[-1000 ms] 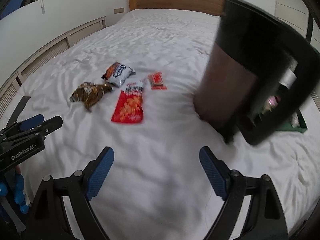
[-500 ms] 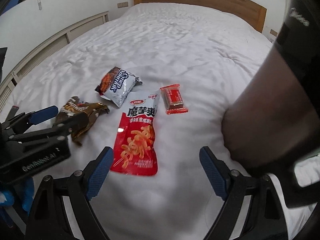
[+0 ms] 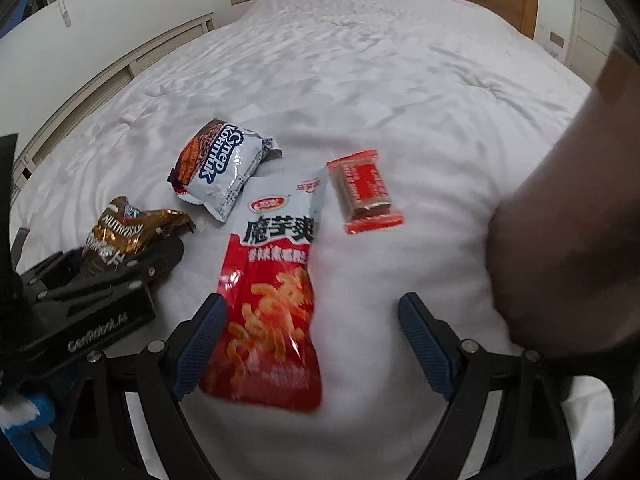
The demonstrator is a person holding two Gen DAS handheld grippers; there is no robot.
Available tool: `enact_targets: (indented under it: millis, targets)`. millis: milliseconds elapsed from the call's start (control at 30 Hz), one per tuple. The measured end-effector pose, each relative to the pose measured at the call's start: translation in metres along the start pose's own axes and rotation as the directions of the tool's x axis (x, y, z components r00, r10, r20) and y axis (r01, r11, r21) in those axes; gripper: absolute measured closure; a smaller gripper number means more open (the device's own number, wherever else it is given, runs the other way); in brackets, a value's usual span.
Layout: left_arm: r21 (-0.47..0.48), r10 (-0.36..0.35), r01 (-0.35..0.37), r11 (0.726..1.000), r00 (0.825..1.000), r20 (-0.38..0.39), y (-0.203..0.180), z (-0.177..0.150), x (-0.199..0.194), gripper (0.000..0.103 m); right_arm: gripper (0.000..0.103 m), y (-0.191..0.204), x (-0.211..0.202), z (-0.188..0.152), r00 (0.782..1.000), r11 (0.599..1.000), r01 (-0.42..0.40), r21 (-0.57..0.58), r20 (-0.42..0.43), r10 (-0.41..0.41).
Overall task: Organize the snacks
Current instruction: 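Grasp the brown NUTRITIOUS bag with the left tool while the right tool grasps the red spicy bag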
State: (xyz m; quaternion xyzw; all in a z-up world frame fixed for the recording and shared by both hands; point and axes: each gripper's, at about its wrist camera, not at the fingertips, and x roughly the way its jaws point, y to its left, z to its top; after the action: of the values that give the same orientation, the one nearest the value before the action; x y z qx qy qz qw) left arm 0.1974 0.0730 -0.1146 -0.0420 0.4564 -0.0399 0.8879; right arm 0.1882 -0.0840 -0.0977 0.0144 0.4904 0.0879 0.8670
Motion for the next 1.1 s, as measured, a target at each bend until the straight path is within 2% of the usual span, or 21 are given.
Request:
enact_targets:
  millis: [133, 433, 667, 800, 967, 1100]
  targets:
    - [-0.018, -0.014, 0.014, 1.0, 1.0, 0.011, 0.007, 0.002, 0.001, 0.04, 0.0, 0.003, 0.013, 0.006, 1.0, 1.0, -0.02, 0.008, -0.007, 0.02]
    - [-0.038, -0.029, 0.03, 0.999, 0.999, 0.035, 0.012, 0.004, 0.003, 0.049, 0.0, 0.018, 0.021, 0.014, 0.999, 0.998, -0.036, -0.059, 0.007, 0.037]
    - [-0.046, -0.03, 0.032, 0.998, 0.998, 0.056, 0.014, 0.004, 0.003, 0.059, 0.009, 0.022, 0.015, 0.012, 0.999, 0.997, -0.016, -0.08, 0.039, 0.02]
    - [-0.039, -0.022, 0.025, 0.999, 0.998, 0.063, 0.013, 0.003, 0.002, 0.061, 0.015, 0.029, 0.009, 0.011, 0.998, 0.993, 0.013, -0.119, 0.06, -0.006]
    - [-0.036, -0.018, 0.02, 0.999, 0.997, 0.073, 0.012, 0.002, -0.001, 0.063, 0.029, 0.038, 0.0, 0.007, 0.996, 0.982, 0.049, -0.181, 0.084, -0.034]
    - [-0.034, -0.015, 0.018, 0.999, 0.997, 0.078, 0.011, 0.002, -0.001, 0.063, 0.033, 0.043, -0.007, 0.006, 0.995, 0.977, 0.056, -0.206, 0.097, -0.036]
